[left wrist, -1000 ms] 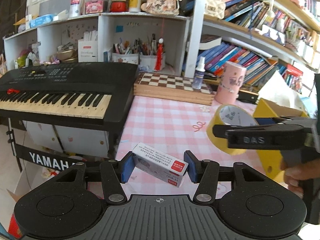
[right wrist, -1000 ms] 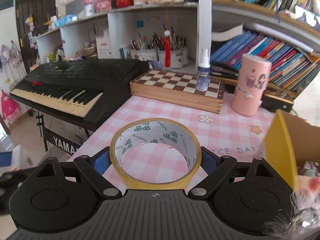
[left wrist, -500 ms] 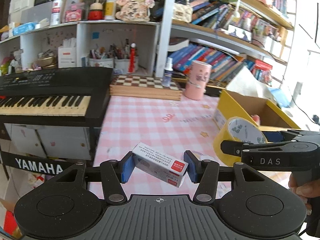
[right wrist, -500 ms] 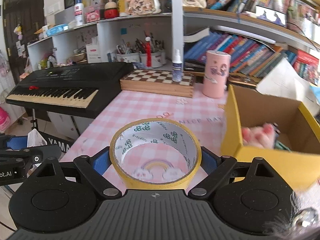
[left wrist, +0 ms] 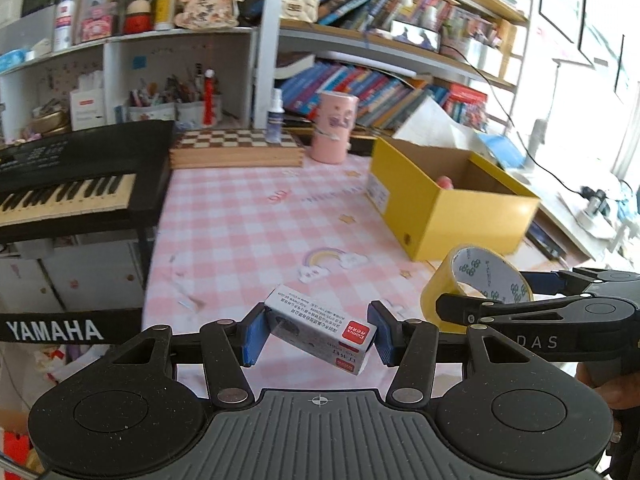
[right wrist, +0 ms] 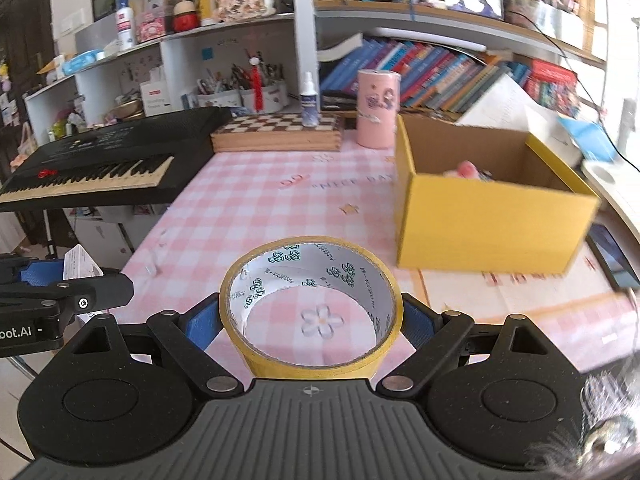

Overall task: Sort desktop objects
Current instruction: 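Carry the white box and tape roll in both tools toward the yellow box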

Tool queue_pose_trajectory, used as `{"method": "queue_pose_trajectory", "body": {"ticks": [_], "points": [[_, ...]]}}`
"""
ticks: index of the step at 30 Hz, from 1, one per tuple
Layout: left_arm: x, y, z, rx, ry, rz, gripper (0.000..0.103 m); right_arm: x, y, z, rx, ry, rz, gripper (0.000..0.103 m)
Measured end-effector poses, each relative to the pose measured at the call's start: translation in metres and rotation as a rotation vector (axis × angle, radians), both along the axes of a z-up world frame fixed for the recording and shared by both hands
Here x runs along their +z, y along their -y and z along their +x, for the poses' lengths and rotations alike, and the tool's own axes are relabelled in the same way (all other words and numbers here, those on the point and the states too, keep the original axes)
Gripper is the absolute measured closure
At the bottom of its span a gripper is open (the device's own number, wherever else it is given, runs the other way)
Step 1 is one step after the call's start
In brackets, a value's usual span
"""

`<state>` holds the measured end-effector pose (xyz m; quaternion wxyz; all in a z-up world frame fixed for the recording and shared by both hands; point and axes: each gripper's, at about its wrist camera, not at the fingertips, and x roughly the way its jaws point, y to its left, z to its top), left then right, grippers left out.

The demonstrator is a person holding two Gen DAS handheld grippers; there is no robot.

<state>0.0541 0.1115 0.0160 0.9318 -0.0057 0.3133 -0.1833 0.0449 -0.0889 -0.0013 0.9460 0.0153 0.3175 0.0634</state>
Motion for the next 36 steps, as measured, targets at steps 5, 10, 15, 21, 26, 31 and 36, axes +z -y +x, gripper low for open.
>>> {"method": "queue_pose_trajectory", "body": {"ticks": [5,10,15,21,26,31,36], "points": [[-0.001,0.013,-0.004,-0.064,-0.002,-0.004,0.051,-0.002,0.013,-0.018,-0.068,-0.018,-0.001,0.014],[-0.002,0.028,-0.005,-0.125,-0.003,-0.008,0.051,-0.002,0.027,-0.029,-0.128,-0.023,-0.004,0.014],[-0.003,0.044,-0.001,-0.163,0.000,-0.009,0.051,-0.003,0.041,-0.035,-0.172,-0.030,-0.002,0.014],[-0.004,0.066,0.005,-0.194,-0.005,-0.008,0.051,-0.005,0.063,-0.035,-0.206,-0.035,-0.002,0.014],[-0.003,0.087,0.011,-0.209,-0.007,0.000,0.051,-0.005,0.084,-0.026,-0.227,-0.046,0.007,0.014],[-0.002,0.105,0.022,-0.194,-0.007,0.001,0.051,-0.003,0.103,-0.014,-0.216,-0.045,0.007,0.014],[-0.002,0.124,0.031,-0.191,-0.008,0.003,0.051,-0.002,0.122,-0.001,-0.209,-0.048,0.005,0.014]]}}
